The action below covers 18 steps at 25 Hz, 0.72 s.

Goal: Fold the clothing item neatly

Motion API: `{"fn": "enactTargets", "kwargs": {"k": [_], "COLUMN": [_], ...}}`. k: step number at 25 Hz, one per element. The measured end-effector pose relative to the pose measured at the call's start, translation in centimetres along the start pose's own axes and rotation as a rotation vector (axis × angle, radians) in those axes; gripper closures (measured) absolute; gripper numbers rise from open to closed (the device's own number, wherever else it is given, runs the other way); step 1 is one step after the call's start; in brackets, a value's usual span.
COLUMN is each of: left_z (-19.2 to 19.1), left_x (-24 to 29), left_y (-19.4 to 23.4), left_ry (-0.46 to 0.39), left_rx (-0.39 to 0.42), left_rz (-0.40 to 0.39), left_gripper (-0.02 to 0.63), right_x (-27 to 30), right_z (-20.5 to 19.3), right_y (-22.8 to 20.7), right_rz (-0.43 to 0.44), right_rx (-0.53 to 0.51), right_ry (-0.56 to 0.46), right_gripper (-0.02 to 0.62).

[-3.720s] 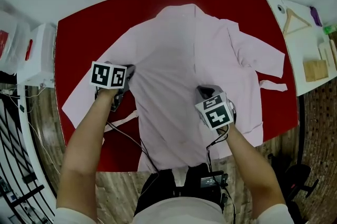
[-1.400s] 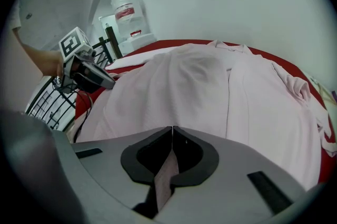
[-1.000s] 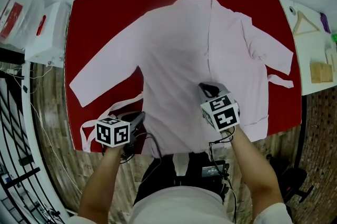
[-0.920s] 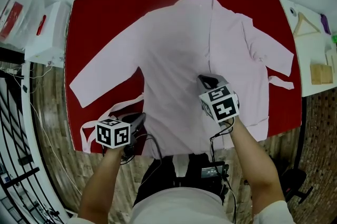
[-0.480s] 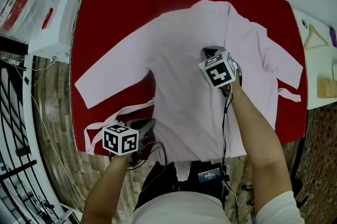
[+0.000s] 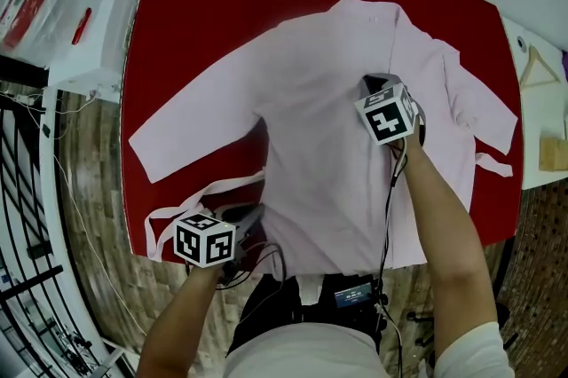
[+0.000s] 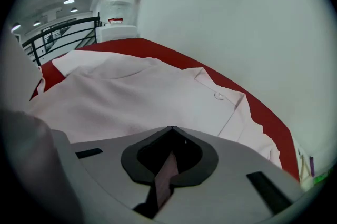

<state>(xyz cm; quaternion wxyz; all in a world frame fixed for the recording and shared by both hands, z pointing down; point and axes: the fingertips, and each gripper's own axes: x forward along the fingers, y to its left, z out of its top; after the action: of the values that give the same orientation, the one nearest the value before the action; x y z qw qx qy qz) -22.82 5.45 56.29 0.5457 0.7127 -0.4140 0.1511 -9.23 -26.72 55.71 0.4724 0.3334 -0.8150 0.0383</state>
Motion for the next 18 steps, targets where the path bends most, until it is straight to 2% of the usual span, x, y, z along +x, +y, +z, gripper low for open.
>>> {"fn": "enactTargets", "kwargs": {"k": [6, 9, 15, 18], "left_z": [0.0, 0.2, 0.9, 1.4], "left_x": [0.1, 0.2, -1.0, -2.2], "left_y": [0.0, -0.2, -0.6, -0.6], "left_ry": [-0.004, -0.011, -0.068, -0.103], "left_rx": [-0.001, -0.006, -0.038, -0.047], "left_rz": [0.000, -0.019, -0.059, -0.066], "left_gripper": [0.595, 0.595, 0.592, 0.562], "right_x": [0.1, -0.8, -4.1, -5.5], "right_z": [0.0, 0.6, 2.6, 3.5], "right_y": [-1.5, -1.9, -0.2, 1.9], "right_rz": [-0.069, -0.114, -0.069, -0.034], "right_rx": [0.007, -0.001, 0.051, 0.048], "right_ry": [-0.008, -0.058, -0.187, -0.218], "right_gripper": [0.580, 0.578, 0.575, 0.575]}}
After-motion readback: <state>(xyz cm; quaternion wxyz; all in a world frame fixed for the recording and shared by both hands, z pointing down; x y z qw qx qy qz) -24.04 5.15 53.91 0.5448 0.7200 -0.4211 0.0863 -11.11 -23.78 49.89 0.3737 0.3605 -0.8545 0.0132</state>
